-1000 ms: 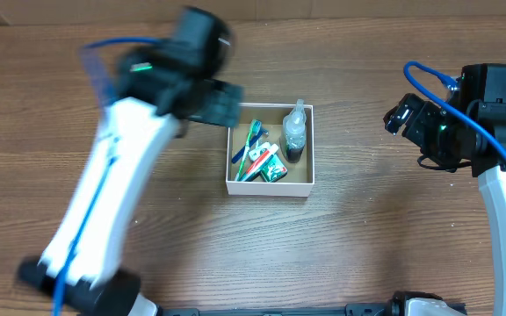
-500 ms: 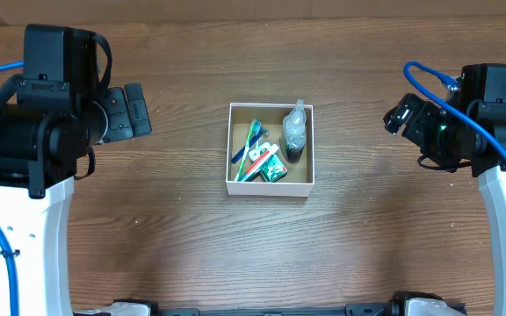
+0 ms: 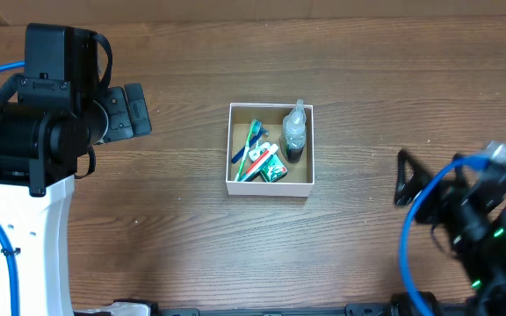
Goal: Pack container
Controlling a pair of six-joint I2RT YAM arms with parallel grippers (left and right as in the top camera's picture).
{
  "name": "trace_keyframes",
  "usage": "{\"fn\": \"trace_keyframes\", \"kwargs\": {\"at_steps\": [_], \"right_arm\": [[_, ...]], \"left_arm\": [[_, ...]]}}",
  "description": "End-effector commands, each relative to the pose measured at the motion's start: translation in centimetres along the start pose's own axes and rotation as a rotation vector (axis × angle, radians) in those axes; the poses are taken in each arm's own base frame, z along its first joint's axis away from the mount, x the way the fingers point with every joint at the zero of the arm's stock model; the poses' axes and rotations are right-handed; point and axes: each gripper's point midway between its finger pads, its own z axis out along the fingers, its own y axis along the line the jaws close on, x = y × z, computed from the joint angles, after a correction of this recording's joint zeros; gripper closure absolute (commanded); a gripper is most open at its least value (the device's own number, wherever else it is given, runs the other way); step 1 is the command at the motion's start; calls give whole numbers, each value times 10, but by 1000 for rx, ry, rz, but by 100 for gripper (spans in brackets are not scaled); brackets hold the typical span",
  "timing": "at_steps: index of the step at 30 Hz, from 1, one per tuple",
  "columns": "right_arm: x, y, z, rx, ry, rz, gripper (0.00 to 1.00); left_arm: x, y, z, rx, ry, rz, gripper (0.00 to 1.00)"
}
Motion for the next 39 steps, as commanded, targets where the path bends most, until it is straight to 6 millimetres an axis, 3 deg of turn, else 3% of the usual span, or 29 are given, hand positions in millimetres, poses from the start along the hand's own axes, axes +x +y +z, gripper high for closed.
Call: {"fn": "trace_keyframes", "kwargs": {"at_steps": [1,6,13,15,33,35,39], "right_arm": [[71,-25,28,20,20,-70,0],[148,-45,57,-5,29,-68,0],[175,-55,61,8,13,-71,0],[191,-60,65,19,63,-63,0],[191,-60,65,19,63,-61,0],[191,-60,65,19,63,-60,0],[191,-60,65,19,63,-61,0]], "left_arm": [[-2,3,1,-15,-4,-25,0],[-2,3,1,-14,-4,-25,0],[-2,3,1,-14,-4,-25,0],[-2,3,1,-14,-4,-25,0],[-1,2,-1,-11,-9,-21,0],[1,0,-9,9,-24,-17,0],[3,22,-39,-41,-142,37,0]]}}
